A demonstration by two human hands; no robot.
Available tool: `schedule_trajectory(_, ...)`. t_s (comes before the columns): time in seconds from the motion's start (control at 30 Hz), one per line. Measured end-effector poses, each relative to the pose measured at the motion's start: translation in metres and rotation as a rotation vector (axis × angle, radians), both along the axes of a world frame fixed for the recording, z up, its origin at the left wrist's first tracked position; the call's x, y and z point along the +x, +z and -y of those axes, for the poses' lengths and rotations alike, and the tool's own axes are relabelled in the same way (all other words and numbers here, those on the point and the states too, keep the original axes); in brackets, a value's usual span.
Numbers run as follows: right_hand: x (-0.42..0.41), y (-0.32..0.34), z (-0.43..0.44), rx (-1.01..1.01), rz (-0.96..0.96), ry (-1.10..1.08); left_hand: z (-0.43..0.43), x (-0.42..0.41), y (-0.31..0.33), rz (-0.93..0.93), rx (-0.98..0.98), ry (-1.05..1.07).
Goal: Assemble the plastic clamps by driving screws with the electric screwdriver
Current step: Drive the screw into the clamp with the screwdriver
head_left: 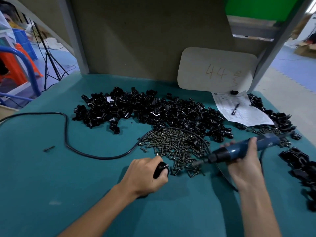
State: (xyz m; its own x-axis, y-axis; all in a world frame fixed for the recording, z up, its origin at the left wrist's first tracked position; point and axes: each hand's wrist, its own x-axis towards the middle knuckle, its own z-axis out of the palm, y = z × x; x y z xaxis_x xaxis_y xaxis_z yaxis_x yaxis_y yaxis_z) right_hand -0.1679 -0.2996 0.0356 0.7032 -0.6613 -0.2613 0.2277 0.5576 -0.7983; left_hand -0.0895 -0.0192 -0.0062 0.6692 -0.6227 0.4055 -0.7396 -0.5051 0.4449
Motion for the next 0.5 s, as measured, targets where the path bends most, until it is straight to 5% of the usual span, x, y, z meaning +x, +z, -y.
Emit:
schedule_trajectory(0.2, -0.029, -0.004, 0.000, -0.769, -0.650, 0.068, 0.002, -0.002, -0.001, 0.033, -0.078, 0.017)
schedule_trajectory(0.33, -0.028, -0.009, -0.010, -1.083, -0.922, 0.112, 0.001, -0.001, -0.003, 0.053, -0.142, 0.036)
schedule_trajectory(0.43, -0.028, -0.009, -0.025, -1.354, -0.964, 0.005, 0.002, 0.001, -0.006, 0.103, -0.145, 0.007)
schedule_trajectory(0.5, -0.026, -0.001, -0.052, -1.473, -0.726, 0.040, 0.003, 0.003, -0.010, 0.143, -0.139, -0.028)
